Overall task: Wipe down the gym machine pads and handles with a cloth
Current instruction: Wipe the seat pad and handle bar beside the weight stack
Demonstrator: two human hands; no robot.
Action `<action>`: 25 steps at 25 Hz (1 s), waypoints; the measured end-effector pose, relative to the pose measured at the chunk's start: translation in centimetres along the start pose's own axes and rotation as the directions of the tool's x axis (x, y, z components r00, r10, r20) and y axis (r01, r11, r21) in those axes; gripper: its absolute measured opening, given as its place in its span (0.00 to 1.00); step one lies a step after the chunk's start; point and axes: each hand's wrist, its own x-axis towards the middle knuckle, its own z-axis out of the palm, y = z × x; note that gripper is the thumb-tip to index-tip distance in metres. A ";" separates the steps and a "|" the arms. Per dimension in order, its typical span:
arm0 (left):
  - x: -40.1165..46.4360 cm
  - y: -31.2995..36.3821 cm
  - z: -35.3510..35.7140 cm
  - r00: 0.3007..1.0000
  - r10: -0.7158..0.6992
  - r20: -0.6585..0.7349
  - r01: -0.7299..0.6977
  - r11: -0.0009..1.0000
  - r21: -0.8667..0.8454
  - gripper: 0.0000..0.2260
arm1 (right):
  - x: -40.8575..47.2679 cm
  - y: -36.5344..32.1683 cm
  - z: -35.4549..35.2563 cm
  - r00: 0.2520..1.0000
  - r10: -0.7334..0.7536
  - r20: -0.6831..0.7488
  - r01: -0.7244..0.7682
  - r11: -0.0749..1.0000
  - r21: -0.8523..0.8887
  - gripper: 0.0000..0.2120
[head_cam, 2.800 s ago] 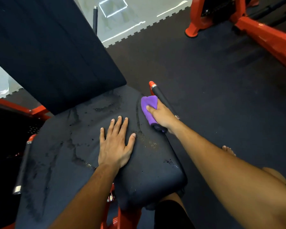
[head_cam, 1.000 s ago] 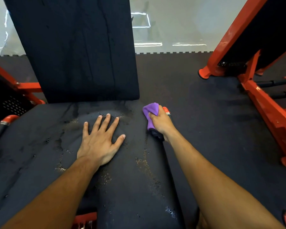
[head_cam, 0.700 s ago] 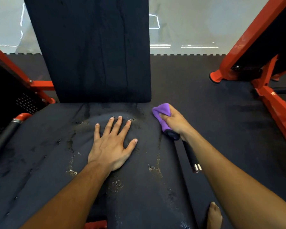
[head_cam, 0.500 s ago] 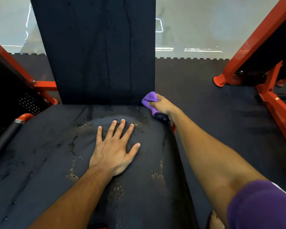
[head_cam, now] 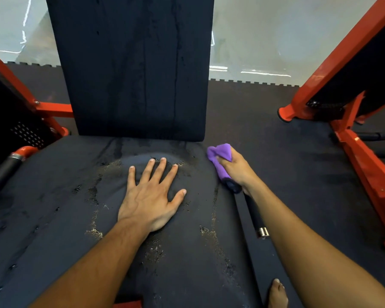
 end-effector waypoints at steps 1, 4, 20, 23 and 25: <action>0.0 0.0 0.0 1.000 -0.002 0.001 0.002 1.000 0.000 0.35 | 1.5 -0.9 0.4 1.000 0.002 0.010 -0.002 1.000 -0.019 0.09; 0.0 0.0 -0.1 1.000 -0.011 0.012 0.011 1.000 0.004 0.36 | 5.9 -2.7 1.0 0.997 -0.015 0.076 0.021 0.997 -0.076 0.11; 3.8 -6.3 -3.1 0.978 0.202 0.043 -0.199 0.977 -0.074 0.33 | 4.4 -6.5 -3.2 0.990 -0.131 0.057 0.142 0.929 -0.341 0.09; 5.2 -7.2 -1.9 0.949 0.274 0.155 -0.266 0.961 -0.068 0.37 | 8.0 -6.2 0.6 0.989 -0.026 0.148 0.091 0.886 -0.454 0.12; 5.2 -7.6 -1.9 0.928 0.316 0.196 -0.303 0.948 -0.093 0.37 | 9.8 -6.8 3.3 0.983 0.090 0.163 0.005 0.862 -0.506 0.12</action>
